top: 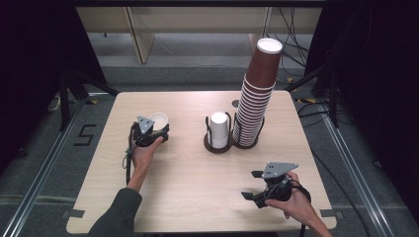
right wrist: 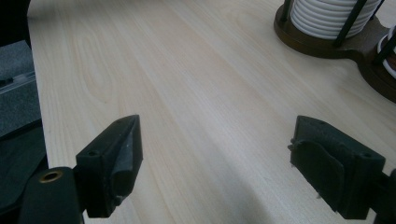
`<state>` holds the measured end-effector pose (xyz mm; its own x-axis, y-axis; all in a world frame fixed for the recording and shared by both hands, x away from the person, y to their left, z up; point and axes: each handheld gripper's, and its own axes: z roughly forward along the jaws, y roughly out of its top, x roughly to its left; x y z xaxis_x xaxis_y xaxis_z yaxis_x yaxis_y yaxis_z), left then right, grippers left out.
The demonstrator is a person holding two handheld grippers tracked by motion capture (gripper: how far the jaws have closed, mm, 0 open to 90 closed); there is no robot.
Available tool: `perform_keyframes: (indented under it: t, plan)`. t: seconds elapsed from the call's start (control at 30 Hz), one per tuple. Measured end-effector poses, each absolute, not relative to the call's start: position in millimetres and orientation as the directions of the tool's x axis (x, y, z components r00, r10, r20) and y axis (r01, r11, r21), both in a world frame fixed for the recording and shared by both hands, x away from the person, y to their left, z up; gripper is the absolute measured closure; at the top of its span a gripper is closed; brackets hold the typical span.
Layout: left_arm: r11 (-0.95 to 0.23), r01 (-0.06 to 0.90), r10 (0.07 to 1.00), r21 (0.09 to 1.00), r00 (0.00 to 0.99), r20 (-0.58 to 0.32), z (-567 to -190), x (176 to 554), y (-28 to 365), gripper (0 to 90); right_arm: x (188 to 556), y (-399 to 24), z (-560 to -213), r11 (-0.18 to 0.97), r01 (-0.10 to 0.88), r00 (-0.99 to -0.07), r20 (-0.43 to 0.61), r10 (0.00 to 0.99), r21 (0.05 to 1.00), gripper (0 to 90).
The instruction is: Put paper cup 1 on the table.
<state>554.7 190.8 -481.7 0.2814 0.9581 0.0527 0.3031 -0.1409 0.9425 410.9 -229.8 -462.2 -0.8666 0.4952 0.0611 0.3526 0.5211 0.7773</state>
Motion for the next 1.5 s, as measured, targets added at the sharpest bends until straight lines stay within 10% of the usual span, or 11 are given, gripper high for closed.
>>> perform_keyframes:
  t: [1.5]
  plan:
    - [-0.082, 0.374, 0.96, 0.924, 0.278, -0.028, -503, 558, 197, 14.7, 409, -227, -462, 0.535, 0.341, -0.882, 0.065, 0.467, 0.773, 17.7]
